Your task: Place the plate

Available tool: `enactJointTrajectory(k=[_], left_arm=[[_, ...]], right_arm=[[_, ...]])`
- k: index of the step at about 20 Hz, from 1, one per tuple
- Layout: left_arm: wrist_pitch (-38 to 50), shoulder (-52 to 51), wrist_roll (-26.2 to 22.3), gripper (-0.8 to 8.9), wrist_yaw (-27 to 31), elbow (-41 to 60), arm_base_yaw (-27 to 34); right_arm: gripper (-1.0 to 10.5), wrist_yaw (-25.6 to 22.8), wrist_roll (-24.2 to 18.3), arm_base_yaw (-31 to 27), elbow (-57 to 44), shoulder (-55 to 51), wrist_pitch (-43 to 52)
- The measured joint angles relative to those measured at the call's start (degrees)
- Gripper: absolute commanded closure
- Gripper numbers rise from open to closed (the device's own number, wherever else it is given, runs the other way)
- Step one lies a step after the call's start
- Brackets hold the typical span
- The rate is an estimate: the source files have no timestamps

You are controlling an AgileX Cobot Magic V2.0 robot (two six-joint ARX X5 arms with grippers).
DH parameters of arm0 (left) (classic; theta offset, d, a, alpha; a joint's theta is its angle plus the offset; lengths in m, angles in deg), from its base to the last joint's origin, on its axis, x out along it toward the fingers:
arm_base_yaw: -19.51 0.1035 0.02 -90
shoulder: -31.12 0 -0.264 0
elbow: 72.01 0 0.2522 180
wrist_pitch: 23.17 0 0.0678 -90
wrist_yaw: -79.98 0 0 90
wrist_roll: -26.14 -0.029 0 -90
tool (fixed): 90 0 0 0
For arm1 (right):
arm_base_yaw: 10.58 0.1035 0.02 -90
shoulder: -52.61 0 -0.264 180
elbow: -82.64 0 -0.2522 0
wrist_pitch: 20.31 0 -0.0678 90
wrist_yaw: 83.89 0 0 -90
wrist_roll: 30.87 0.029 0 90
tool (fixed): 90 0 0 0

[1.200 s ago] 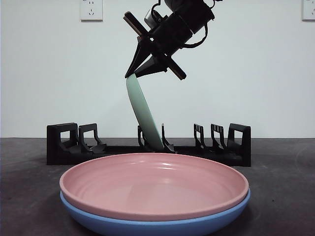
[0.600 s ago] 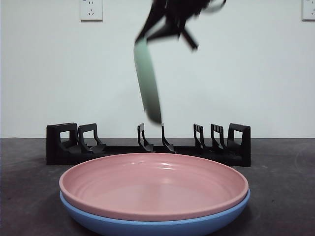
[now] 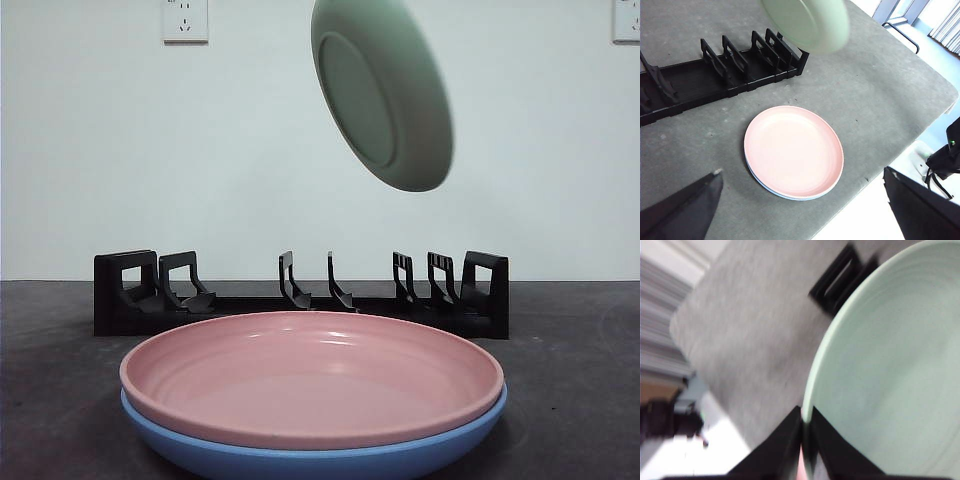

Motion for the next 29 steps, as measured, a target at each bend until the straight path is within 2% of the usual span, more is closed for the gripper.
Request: enactJointTrajectory(k=[7, 9, 13, 19, 23, 25, 29], left_arm=[[0.15, 0.00, -1.66, 3.22, 0.00, 0.00, 0.00], [0.42, 0.00, -1.92, 3.22, 0.00, 0.00, 0.00], [0.46, 0.09, -2.12, 3.22, 0.00, 0.00, 0.00], [0.46, 0.22, -2.80, 3.22, 0.02, 0.00, 0.00], [0.46, 0.22, -2.99, 3.22, 0.02, 0.00, 0.00], [0.46, 0.22, -3.17, 3.22, 0.02, 0.00, 0.00], [0.46, 0.22, -3.23, 3.22, 0.02, 0.00, 0.00]], right_arm=[[9.4, -0.20, -7.39, 7.37, -3.02, -4.50, -5.81], [9.4, -2.36, -9.11, 10.82, -5.53, -5.70, -5.99], [9.4, -10.08, -10.64, 18.49, -11.15, -7.23, -6.12], [9.4, -22.82, -10.12, 27.45, -20.48, -7.54, -2.73], [9.4, -31.23, -7.98, 32.79, -28.00, -7.54, 4.98], [9.4, -33.99, -6.29, 36.30, -32.06, -7.54, 9.70], [9.4, -41.59, -3.19, 41.70, -35.80, -7.37, 14.03]])
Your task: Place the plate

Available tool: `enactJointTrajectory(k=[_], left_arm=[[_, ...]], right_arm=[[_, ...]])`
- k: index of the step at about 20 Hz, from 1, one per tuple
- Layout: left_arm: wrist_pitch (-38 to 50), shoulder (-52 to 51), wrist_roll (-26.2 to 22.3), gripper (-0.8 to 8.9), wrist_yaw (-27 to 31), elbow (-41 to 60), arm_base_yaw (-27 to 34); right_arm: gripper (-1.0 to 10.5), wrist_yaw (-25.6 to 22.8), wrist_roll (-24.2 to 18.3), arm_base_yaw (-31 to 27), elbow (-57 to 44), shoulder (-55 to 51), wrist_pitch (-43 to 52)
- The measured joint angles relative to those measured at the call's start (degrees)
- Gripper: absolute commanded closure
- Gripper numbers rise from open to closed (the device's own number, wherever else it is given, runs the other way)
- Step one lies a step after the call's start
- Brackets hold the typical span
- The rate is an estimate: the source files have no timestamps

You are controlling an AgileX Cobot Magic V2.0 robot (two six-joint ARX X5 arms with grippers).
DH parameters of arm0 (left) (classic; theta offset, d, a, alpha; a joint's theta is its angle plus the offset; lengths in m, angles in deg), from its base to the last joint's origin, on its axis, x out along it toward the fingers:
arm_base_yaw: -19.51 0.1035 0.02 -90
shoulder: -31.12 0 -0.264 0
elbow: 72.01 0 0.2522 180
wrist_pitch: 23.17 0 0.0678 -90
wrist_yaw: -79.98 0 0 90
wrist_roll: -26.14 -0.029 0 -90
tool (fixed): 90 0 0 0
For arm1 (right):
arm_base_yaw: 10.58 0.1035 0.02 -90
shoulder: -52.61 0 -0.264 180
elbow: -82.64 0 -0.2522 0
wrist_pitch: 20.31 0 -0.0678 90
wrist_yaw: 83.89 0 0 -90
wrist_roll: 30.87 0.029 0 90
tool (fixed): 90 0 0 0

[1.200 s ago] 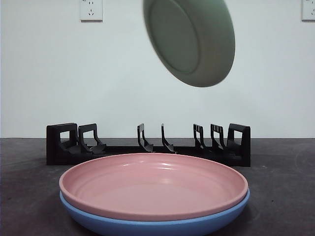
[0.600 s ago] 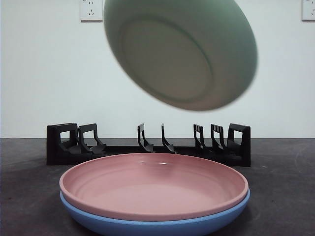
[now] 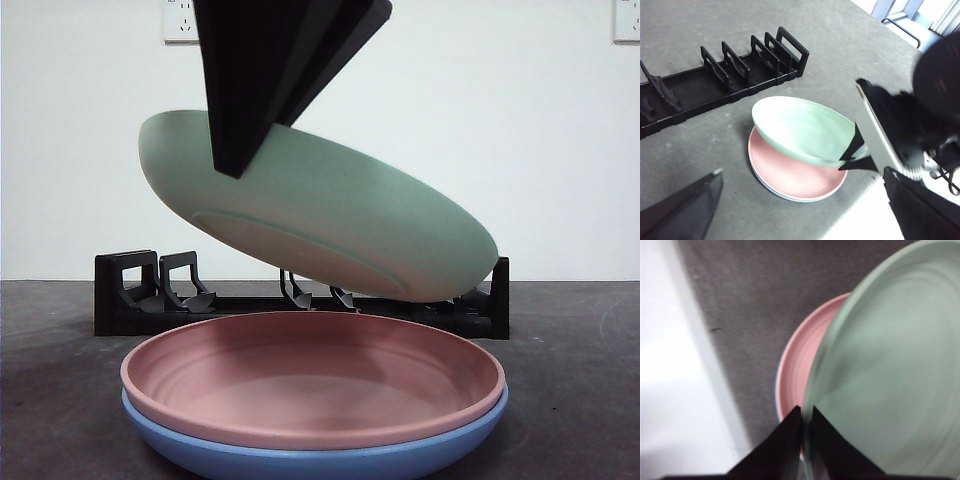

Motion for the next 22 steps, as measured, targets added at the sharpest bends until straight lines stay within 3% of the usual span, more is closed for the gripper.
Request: enactJointTrajectory(k=[2, 6, 9, 22], left_arm=[[0.13, 0.02, -0.02, 3.22, 0.00, 0.00, 0.00], [0.42, 0.02, 0.00, 3.22, 0.00, 0.00, 0.00], [0.42, 0.04, 0.00, 3.22, 0.00, 0.00, 0.00], [0.59, 0.04, 0.00, 3.22, 0.00, 0.00, 0.00]], right_arm=[[9.4, -3.96, 0.92, 1.88, 0.00, 1.01, 0.17], [9.4, -5.01, 1.46, 3.69, -0.02, 5.55, 0.35], [9.4, -9.79, 1.99, 4.85, -0.02, 8.72, 0.46], [9.4, -8.59, 7.37, 5.11, -0.02, 11.63, -0.37]])
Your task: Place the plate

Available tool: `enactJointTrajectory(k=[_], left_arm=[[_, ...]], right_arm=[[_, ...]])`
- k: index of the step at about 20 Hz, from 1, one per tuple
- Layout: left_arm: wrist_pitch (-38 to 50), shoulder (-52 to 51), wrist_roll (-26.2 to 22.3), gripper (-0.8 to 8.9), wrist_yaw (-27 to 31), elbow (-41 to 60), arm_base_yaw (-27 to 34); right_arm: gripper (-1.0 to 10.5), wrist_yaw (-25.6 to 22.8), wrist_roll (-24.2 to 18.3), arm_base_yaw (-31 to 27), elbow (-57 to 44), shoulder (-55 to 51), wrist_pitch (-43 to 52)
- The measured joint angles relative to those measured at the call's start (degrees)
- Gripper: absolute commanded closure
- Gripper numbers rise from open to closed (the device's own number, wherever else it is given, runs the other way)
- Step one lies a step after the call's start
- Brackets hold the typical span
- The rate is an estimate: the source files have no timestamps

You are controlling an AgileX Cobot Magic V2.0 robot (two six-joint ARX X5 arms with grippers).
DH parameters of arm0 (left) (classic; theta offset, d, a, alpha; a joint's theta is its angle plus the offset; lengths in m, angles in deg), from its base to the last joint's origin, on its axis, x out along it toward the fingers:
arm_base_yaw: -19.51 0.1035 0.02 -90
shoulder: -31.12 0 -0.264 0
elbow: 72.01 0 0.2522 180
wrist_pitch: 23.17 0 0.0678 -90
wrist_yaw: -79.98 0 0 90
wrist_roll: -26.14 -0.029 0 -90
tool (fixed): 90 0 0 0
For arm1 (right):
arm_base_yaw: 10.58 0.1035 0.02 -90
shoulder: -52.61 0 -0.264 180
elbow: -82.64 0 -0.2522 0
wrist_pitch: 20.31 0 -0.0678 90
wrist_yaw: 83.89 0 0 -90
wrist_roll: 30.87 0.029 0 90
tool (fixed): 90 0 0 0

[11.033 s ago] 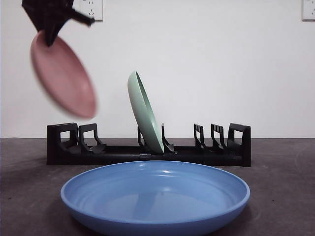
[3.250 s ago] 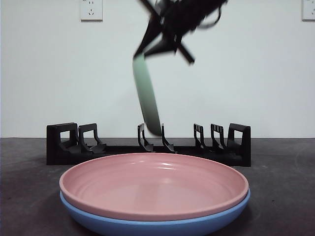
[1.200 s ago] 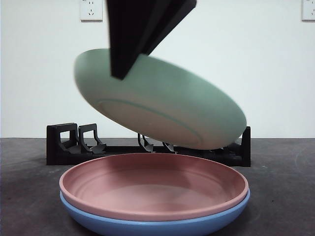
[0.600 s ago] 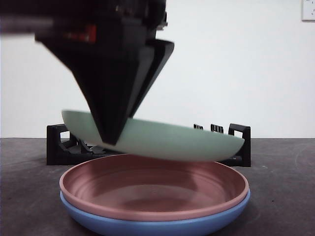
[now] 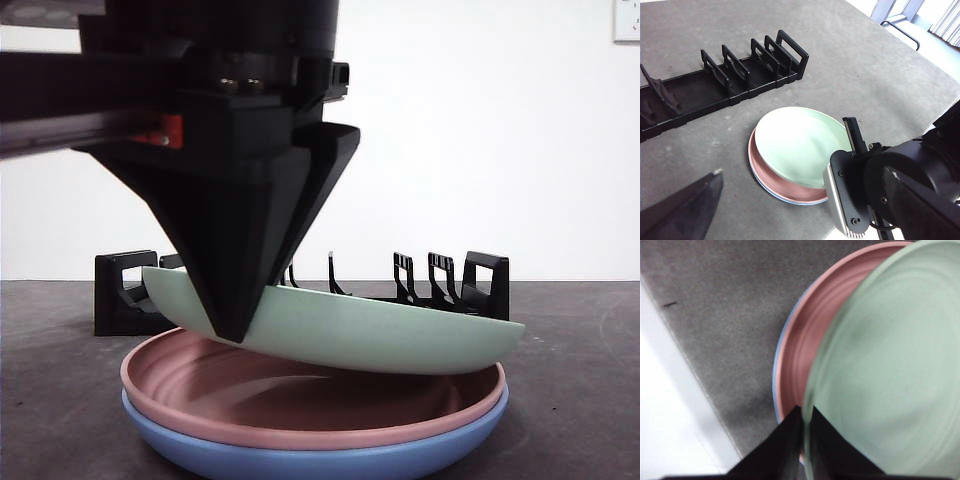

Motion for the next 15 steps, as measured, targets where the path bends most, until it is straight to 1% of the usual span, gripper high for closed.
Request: enactJointTrajectory(k=[3, 4, 7, 10, 13, 15], left_arm=[[0.02, 0.00, 0.02, 3.22, 0.00, 0.00, 0.00], [0.02, 0.00, 0.02, 3.22, 0.00, 0.00, 0.00], [0.04, 0.00, 0.09, 3.22, 0.00, 0.00, 0.00], [0.04, 0.00, 0.09, 3.22, 0.00, 0.00, 0.00], [0.04, 0.00, 0.09, 3.22, 0.00, 0.00, 0.00], [0.07, 0.00, 0.09, 3.22, 0.00, 0.00, 0.00]], right_arm=[[9.2, 0.24, 0.17, 0.00, 0.00, 0.00, 0.59], [8.8, 0.22, 0.17, 0.00, 0.00, 0.00, 0.74], [6.9, 0.15, 1.09, 0.00, 0.00, 0.00, 1.66], [5.8, 0.20, 2.71, -0.02, 0.00, 0.00, 1.79], [5.3, 2.93, 3.15, -1.38, 0.00, -0.44, 0.59], [5.1, 5.86, 3.15, -4.35, 0.00, -2.78, -0.28]])
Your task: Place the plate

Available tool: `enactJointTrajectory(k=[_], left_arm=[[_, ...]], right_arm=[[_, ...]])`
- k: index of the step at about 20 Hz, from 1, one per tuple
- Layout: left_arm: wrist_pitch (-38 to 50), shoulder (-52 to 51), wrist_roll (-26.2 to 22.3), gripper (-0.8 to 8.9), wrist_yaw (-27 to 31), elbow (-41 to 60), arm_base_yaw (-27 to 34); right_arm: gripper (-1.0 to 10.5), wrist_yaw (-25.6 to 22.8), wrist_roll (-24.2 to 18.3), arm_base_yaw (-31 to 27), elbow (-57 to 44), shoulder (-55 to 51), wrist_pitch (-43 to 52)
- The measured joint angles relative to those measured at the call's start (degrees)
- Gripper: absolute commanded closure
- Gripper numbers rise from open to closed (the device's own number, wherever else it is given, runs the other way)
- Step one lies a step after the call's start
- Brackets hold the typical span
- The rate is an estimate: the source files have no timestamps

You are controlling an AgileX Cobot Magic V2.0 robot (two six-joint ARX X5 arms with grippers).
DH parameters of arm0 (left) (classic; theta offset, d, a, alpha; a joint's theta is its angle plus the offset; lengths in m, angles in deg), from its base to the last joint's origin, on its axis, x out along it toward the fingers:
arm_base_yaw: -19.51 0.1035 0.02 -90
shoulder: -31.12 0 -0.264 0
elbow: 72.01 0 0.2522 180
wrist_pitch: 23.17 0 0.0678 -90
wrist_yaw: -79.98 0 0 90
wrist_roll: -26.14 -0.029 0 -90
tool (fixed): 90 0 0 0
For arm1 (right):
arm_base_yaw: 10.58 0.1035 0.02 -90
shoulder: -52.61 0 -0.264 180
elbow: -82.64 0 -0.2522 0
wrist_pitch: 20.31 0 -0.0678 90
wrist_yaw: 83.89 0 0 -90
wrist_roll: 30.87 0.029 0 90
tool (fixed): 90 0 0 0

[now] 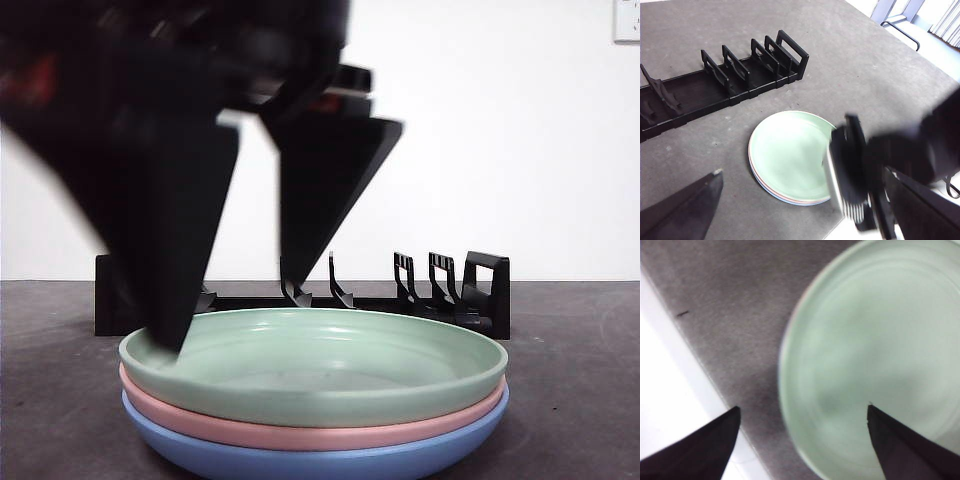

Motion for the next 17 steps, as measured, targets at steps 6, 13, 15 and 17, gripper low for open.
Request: enactJointTrajectory(k=[6, 13, 15, 17], left_arm=[[0.44, 0.00, 0.00, 3.22, 0.00, 0.00, 0.00], [0.57, 1.05, 0.02, 3.22, 0.00, 0.00, 0.00], [1.03, 1.81, 0.22, 3.22, 0.00, 0.00, 0.00], [1.95, 2.86, 0.68, 3.22, 0.00, 0.00, 0.00]], right_arm=[[5.1, 7.58, -1.57, -16.55, 0.00, -11.56, -1.31], [5.1, 15.19, -5.79, -34.82, -0.31, -28.11, -4.07], [5.1, 17.20, -7.26, -38.38, -2.51, -34.21, -4.26], [5.1, 22.01, -8.37, -41.48, -6.45, -40.94, -4.74]])
